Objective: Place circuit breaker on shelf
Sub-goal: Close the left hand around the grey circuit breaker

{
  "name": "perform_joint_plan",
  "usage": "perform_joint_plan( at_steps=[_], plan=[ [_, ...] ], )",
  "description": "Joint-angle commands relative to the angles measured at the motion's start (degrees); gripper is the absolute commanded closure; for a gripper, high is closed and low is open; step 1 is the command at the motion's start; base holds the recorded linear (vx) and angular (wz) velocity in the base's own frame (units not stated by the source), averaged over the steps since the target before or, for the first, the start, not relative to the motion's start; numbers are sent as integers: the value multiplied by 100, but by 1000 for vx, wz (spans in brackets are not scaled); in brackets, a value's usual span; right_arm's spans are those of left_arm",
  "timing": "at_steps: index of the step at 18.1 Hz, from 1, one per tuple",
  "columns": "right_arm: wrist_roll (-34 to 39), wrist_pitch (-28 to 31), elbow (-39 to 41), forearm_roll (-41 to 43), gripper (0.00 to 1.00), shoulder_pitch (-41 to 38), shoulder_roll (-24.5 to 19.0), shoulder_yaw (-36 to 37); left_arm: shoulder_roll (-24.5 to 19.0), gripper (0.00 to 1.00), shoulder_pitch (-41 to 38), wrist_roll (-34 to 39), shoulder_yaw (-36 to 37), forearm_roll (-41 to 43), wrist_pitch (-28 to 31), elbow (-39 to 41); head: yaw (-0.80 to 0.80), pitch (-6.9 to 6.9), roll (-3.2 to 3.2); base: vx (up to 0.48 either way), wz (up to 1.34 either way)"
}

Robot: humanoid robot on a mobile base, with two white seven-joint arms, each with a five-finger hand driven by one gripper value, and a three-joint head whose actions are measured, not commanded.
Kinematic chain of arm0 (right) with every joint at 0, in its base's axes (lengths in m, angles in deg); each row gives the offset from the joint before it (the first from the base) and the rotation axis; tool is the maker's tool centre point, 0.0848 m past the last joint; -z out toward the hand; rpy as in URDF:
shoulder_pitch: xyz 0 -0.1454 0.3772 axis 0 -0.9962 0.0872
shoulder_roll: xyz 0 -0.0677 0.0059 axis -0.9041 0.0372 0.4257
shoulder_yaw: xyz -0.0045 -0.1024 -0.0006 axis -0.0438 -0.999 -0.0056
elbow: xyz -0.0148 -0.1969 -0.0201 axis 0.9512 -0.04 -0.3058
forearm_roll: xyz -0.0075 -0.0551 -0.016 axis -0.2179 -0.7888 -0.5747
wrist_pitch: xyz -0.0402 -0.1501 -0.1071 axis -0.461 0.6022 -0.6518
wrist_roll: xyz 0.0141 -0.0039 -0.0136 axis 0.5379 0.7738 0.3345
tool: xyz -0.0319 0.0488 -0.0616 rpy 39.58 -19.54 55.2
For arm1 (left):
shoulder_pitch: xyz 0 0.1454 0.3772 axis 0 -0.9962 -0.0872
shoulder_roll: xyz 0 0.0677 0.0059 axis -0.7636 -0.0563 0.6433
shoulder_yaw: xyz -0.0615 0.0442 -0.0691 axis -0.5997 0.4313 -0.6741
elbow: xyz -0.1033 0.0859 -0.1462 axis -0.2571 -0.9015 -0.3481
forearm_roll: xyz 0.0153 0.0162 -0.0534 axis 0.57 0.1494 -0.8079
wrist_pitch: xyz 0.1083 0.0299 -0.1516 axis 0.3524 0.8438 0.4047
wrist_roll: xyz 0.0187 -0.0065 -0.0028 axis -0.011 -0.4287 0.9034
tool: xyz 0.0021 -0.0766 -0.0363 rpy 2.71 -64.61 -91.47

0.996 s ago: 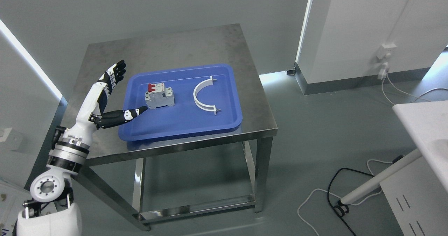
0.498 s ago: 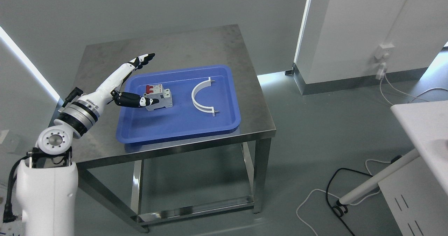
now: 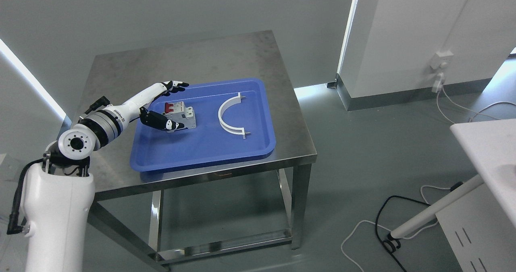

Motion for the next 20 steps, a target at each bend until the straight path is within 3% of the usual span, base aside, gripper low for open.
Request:
perform_joint_plan(
  at_steps=[1, 10, 20],
  plan=[
    [20, -172, 8, -4, 0, -97, 100, 0, -179, 30, 112, -67, 396, 142, 18, -408, 0, 0, 0, 43, -4],
    [20, -172, -1, 4, 0, -97, 100, 0, -214, 38, 25, -181, 159, 177, -87, -513, 0, 0, 0, 19, 0],
    [20, -172, -1, 4, 0, -97, 100, 0, 32, 89, 7, -146, -685, 124, -965, -522, 0, 0, 0, 0, 0]
  ],
)
